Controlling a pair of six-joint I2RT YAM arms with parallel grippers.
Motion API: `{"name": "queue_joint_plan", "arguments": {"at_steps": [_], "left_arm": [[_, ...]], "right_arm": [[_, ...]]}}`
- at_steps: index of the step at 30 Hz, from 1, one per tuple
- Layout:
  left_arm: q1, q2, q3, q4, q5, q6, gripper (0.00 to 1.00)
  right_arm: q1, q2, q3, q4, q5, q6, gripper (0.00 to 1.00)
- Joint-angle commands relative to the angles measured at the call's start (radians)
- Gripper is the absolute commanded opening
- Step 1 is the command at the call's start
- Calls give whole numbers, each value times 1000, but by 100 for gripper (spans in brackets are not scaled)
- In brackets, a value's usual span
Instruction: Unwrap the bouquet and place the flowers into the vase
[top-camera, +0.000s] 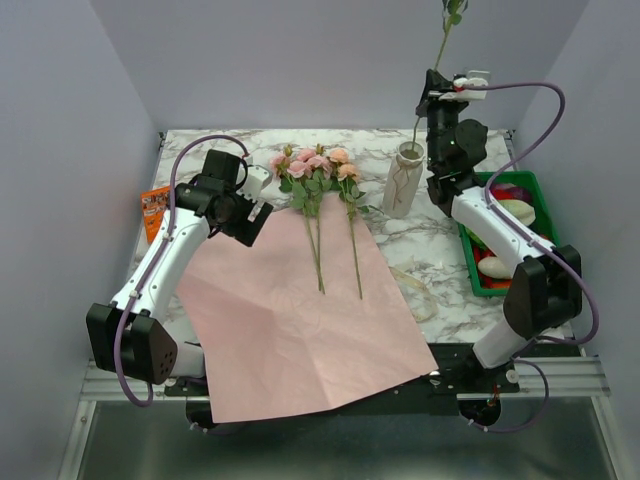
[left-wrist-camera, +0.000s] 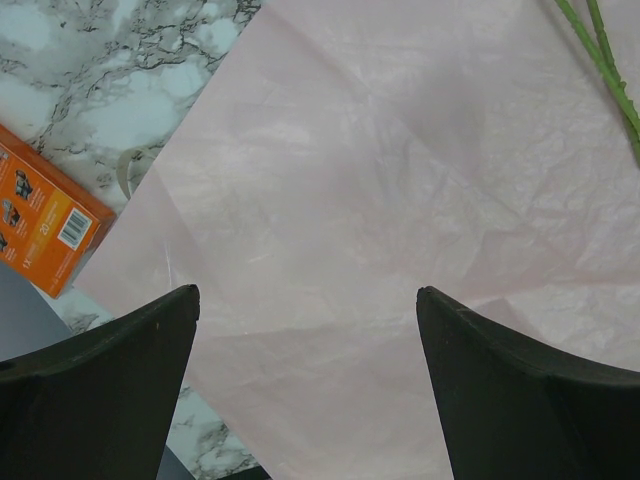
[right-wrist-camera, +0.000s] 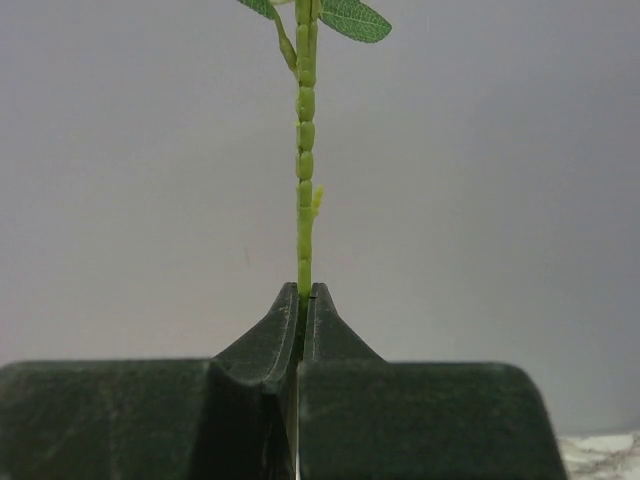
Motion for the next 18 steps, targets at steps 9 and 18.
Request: {"name": "queue_joint_plan", "arguments": {"at_steps": [9, 18], "left_arm": [[7, -39, 32, -20, 31, 3, 99], [7, -62, 26, -8, 28, -2, 99]], "right_arm": [[1, -163, -287, 101, -120, 51, 8], [1, -296, -371, -222, -181, 181, 77]]}}
